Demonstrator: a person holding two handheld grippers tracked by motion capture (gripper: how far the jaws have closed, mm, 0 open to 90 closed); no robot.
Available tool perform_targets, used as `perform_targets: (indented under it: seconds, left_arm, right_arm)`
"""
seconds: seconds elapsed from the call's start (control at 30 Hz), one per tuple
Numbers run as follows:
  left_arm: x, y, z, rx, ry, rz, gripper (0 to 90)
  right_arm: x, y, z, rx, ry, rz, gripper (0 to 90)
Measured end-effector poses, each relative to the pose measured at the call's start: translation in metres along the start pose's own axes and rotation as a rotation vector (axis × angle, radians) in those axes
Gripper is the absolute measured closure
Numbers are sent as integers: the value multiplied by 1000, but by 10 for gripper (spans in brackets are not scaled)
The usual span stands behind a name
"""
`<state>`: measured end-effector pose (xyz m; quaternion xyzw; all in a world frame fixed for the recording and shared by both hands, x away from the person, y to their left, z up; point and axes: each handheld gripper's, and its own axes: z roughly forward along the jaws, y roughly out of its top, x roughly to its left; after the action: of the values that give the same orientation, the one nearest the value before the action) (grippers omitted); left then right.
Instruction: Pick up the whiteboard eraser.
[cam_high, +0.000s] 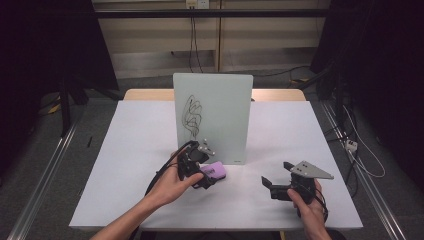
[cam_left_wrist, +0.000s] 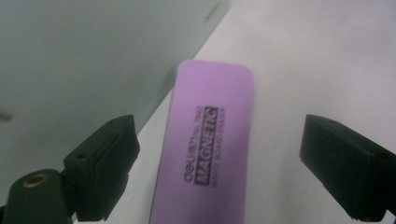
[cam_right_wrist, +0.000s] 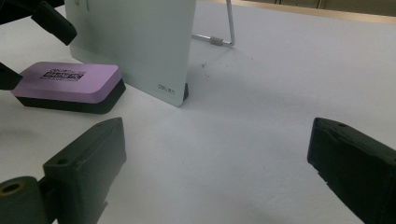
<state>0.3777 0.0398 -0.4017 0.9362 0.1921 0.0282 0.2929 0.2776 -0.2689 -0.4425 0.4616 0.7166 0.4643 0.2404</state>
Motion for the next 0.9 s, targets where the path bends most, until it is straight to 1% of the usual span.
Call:
perform_targets:
  seconds: [0.03, 0.07, 0.1, 0.13, 0.17, 0.2, 0.23, 0.27, 0.4, 0.43, 0.57, 0.6, 0.63, 0.67, 0.7, 0.73, 0.77, 0.8, 0.83, 0.87, 0.9]
  left_arm:
    - [0, 2, 1, 5, -2, 19, 102]
    - [0, 2, 1, 5, -2, 19, 98]
    - [0, 4, 2, 5, 8, 23, 98]
    - [-1, 7, 4, 22, 12, 38, 98]
    - [0, 11, 7, 50, -14, 49, 103]
    - [0, 12, 9, 50, -27, 46, 105]
    - [-1, 13, 9, 55, -21, 53, 104]
    - [-2, 13, 10, 51, -9, 69, 107]
    - [-4, 11, 9, 46, -4, 64, 137]
    - [-4, 10, 9, 57, 21, 80, 139]
    - [-2, 8, 9, 62, 15, 81, 165]
    - [-2, 7, 9, 75, 19, 92, 210]
    - [-2, 6, 10, 69, 22, 92, 227]
    - [-3, 7, 10, 92, 20, 109, 232]
    - [-3, 7, 10, 92, 20, 109, 248]
    - [-2, 7, 11, 102, 19, 126, 248]
    - [-2, 6, 13, 91, 10, 116, 259]
    - [0, 6, 13, 116, 4, 111, 260]
    - [0, 5, 13, 124, 16, 103, 260]
    - [2, 5, 15, 126, 9, 86, 283]
    - [2, 5, 15, 126, 9, 86, 302]
  right_arm:
    - [0, 0, 0, 1, 1, 0, 42]
    - [0, 0, 0, 1, 1, 0, 42]
    - [0, 0, 0, 1, 1, -2, 42]
    - [0, 0, 0, 2, 2, 0, 42]
    - [0, 0, 0, 2, 0, 0, 42]
    - [0, 0, 0, 1, -1, 0, 43]
    - [0, 0, 0, 1, -1, 0, 42]
    - [0, 0, -1, 1, -1, 0, 42]
    - [0, 0, 0, 2, 3, -2, 42]
    - [0, 0, 0, 1, 3, -4, 42]
    - [1, 0, -1, 4, 5, -3, 41]
    - [1, 0, 0, 4, 8, -2, 41]
    - [0, 0, 0, 6, 8, -2, 41]
    - [0, 0, 0, 7, 9, -2, 41]
    - [0, 0, 0, 7, 9, -4, 41]
    - [0, 0, 0, 7, 9, -4, 41]
    - [1, 0, 0, 7, 10, -4, 42]
    - [1, 0, 0, 7, 10, -4, 42]
    - [1, 0, 0, 7, 11, -5, 41]
    - [1, 0, 0, 7, 12, -7, 41]
    - [1, 0, 0, 7, 12, -7, 41]
